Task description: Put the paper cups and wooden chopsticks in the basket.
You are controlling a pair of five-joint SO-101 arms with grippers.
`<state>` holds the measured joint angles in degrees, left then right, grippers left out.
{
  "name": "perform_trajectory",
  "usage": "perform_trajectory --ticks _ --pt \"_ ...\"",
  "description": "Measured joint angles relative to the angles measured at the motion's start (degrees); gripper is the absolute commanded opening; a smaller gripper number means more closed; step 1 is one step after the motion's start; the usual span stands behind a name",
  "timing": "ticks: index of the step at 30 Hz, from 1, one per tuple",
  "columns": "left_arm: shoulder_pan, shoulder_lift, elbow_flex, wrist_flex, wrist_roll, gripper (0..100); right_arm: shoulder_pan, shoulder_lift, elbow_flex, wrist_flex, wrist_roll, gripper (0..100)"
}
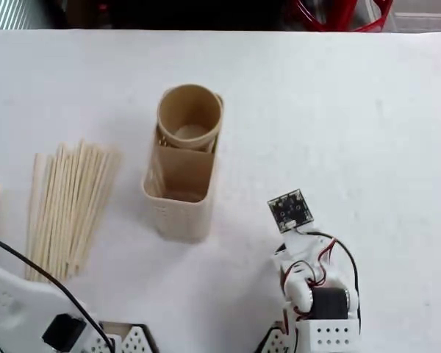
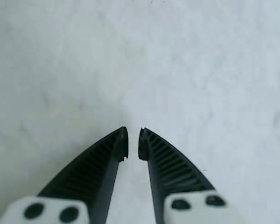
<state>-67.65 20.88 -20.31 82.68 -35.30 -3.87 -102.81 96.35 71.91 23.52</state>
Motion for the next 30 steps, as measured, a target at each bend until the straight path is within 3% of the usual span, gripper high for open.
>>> perform_trajectory --ticks 5,11,19,24,30 --pt "0.09 3.43 0.0 -0.53 0.0 15 0.0 0.0 0.0 0.0 0.0 5.3" --pt "0.18 7.12 -0.88 -0.44 0.09 3 0.0 0.0 0.0 0.0 0.0 5.3" --pt "0.09 5.54 -1.67 -1.58 0.53 2 0.0 0.0 0.0 0.0 0.0 5.3" --pt "1.23 -3.34 -7.03 5.45 2.46 2 0.0 0.0 0.0 0.0 0.0 5.3" --pt "12.4 -19.78 -17.58 16.26 8.0 2 0.0 0.0 0.0 0.0 0.0 5.3"
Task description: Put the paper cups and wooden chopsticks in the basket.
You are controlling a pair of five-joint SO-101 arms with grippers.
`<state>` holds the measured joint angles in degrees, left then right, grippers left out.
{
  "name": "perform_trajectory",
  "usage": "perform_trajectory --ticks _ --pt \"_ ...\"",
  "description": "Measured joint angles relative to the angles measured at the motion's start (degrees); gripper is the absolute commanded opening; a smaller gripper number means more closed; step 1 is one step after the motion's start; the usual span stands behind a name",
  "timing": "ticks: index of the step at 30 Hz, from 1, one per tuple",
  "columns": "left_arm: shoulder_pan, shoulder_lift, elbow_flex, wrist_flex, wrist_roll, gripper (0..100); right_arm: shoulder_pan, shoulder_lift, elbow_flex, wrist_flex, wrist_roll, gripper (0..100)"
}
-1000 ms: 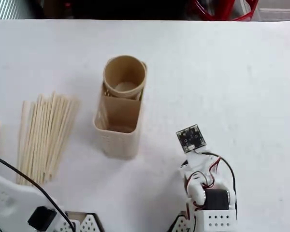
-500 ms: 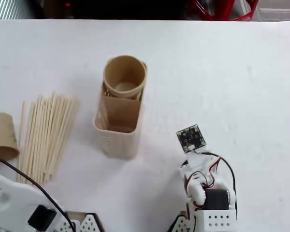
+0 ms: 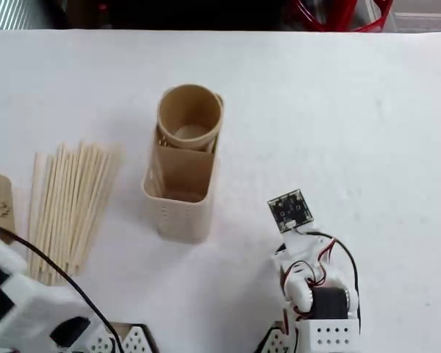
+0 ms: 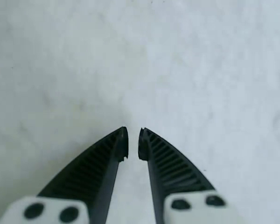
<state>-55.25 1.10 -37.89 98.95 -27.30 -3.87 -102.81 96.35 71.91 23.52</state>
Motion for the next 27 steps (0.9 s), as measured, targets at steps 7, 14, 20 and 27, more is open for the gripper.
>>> perform_trajectory --ticks 7,14,20,27 --pt "23.03 -22.86 -6.68 2.46 5.45 2 0.0 0.0 0.0 0.0 0.0 5.3" --pt "48.09 -31.56 -5.19 -0.88 11.87 2 0.0 0.0 0.0 0.0 0.0 5.3" --pt "62.68 -30.86 3.34 -6.51 16.7 2 0.0 0.0 0.0 0.0 0.0 5.3" --pt "67.96 -30.77 13.19 -10.64 16.88 2 0.0 0.0 0.0 0.0 0.0 5.3"
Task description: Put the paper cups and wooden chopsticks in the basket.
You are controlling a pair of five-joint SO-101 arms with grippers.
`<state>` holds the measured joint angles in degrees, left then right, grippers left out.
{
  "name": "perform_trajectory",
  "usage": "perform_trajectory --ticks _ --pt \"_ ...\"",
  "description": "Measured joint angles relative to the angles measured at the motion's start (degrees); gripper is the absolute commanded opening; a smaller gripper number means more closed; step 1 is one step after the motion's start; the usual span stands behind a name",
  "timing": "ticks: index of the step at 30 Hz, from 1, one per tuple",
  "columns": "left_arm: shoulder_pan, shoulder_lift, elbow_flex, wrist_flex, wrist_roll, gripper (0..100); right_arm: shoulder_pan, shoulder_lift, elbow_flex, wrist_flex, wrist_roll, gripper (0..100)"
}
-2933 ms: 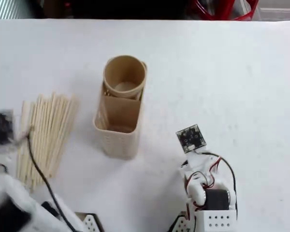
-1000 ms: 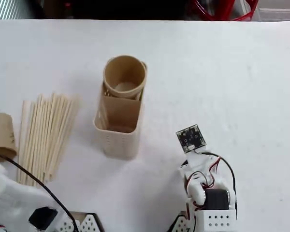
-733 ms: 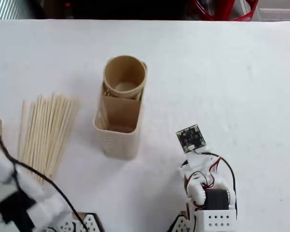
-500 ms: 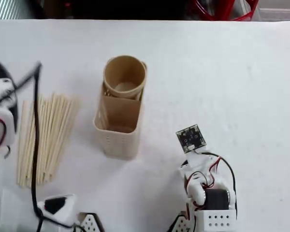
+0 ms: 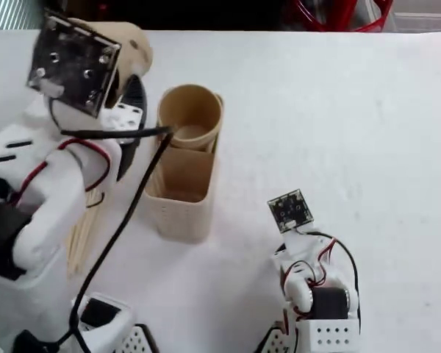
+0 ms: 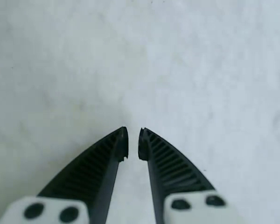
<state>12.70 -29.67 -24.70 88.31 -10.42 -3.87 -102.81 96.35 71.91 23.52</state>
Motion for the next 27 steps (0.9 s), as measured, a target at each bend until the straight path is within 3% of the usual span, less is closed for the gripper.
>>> perform_trajectory --ticks 4,11,19,27 --pt "1.67 0.0 3.87 -2.11 -0.18 2 0.0 0.0 0.0 0.0 0.0 5.3" --pt "12.57 0.09 11.08 -7.38 -8.09 2 0.0 0.0 0.0 0.0 0.0 5.3" --pt "13.45 0.09 24.79 -11.52 -8.97 2 0.0 0.0 0.0 0.0 0.0 5.3" --pt "12.92 0.18 26.64 -11.52 -8.97 3 0.0 0.0 0.0 0.0 0.0 5.3"
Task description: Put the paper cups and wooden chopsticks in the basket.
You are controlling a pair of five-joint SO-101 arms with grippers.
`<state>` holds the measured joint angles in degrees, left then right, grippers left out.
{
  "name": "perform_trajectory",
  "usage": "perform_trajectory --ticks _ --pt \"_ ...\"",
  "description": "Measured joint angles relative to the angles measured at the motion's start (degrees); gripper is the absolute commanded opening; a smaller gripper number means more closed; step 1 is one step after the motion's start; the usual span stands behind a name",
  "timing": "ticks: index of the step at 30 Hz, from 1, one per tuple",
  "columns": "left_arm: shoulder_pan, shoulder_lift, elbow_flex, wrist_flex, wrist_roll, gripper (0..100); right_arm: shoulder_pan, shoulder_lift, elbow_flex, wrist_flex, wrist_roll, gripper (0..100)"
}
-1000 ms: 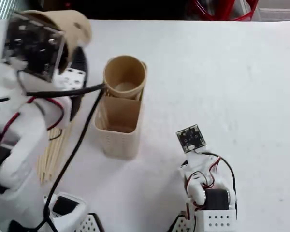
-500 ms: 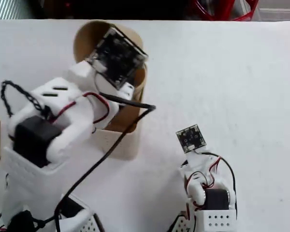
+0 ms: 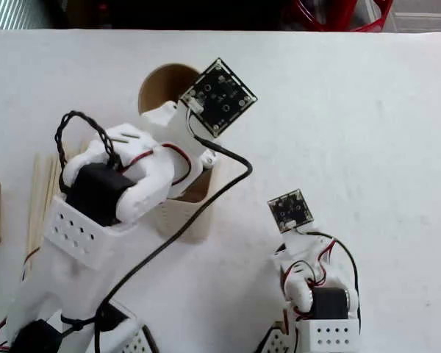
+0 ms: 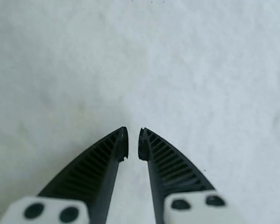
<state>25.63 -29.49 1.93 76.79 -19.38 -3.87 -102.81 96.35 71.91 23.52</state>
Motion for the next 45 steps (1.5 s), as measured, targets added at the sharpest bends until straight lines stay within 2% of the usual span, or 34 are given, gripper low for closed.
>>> perform_trajectory --ticks 10,17,23,31,45 --pt "-0.35 0.0 0.0 5.27 -0.09 3 0.0 0.0 0.0 0.0 0.0 5.3" --pt "-3.52 0.0 -0.09 5.19 -0.09 13 0.0 0.0 0.0 0.0 0.0 5.3" --pt "-7.47 0.0 -2.29 1.49 -0.09 13 0.0 0.0 0.0 0.0 0.0 5.3" --pt "-5.27 -0.09 -8.62 0.88 -0.09 12 0.0 0.0 0.0 0.0 0.0 5.3" --pt "-4.31 0.09 3.34 -9.49 -4.04 12 0.0 0.0 0.0 0.0 0.0 5.3"
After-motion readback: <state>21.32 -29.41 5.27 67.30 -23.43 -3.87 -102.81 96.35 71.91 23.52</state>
